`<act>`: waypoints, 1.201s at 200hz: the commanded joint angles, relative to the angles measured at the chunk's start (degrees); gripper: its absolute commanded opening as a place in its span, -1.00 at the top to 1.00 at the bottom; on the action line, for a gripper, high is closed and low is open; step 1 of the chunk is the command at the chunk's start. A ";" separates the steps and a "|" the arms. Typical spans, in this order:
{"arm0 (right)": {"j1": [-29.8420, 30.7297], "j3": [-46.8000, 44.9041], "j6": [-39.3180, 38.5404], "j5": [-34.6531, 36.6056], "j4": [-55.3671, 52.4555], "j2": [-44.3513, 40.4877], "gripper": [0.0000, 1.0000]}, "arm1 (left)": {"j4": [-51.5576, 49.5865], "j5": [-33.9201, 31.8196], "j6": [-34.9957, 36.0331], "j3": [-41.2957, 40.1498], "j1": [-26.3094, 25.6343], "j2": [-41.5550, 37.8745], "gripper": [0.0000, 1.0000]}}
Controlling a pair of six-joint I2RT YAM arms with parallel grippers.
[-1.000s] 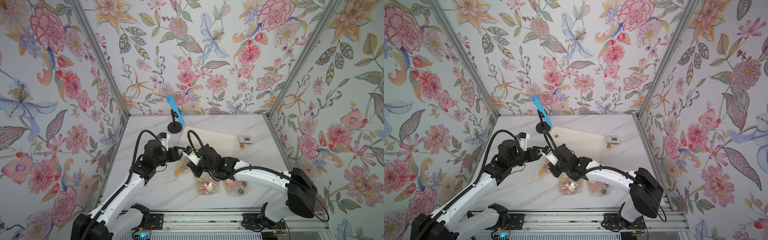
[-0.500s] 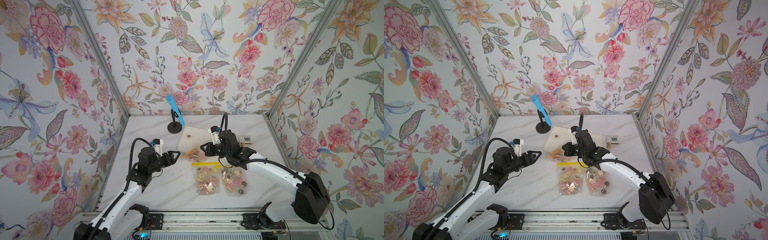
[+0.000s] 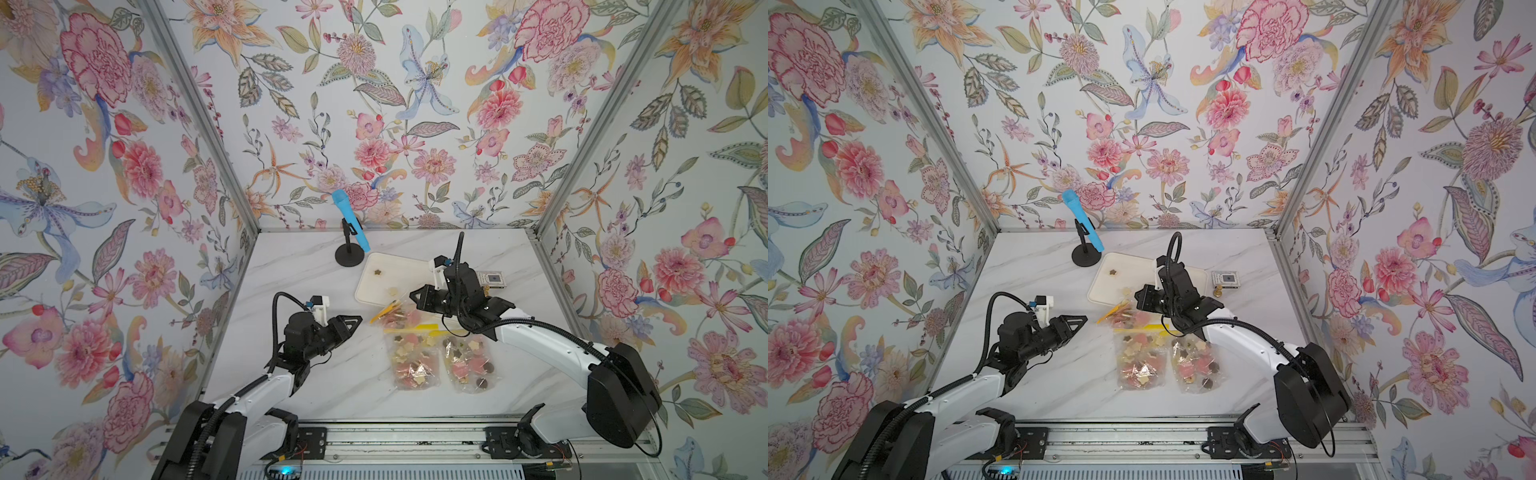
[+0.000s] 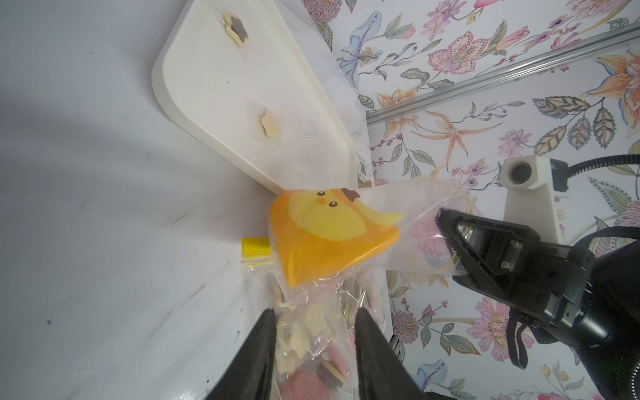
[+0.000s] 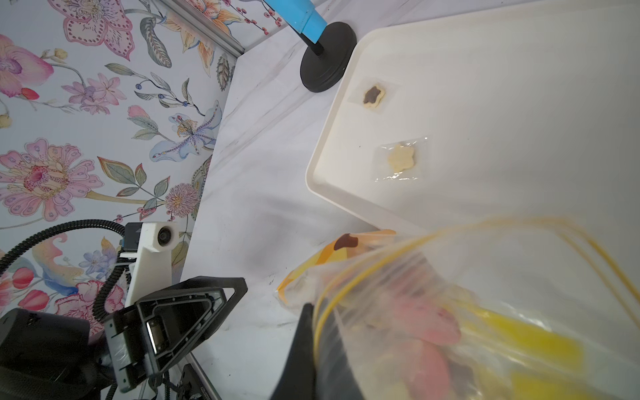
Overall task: Pour cookies out of the ziploc bag
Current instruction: Adjust the ziploc bag on the tray.
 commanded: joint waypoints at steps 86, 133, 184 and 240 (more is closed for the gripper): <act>-0.46 -0.98 2.24 1.76 2.84 -0.65 1.00 | 12.46 1.17 -3.93 2.84 -4.73 12.20 0.15; -0.51 -1.33 2.24 2.13 3.07 -0.41 1.00 | 14.54 2.11 -5.05 4.01 -5.43 15.68 0.26; -0.58 -1.37 2.41 2.07 3.23 -0.37 1.00 | 13.35 1.91 -4.26 5.01 -5.97 17.79 0.33; -0.62 -1.40 2.59 1.96 3.41 -0.11 1.00 | 13.83 1.74 -4.68 5.39 -6.41 19.19 0.63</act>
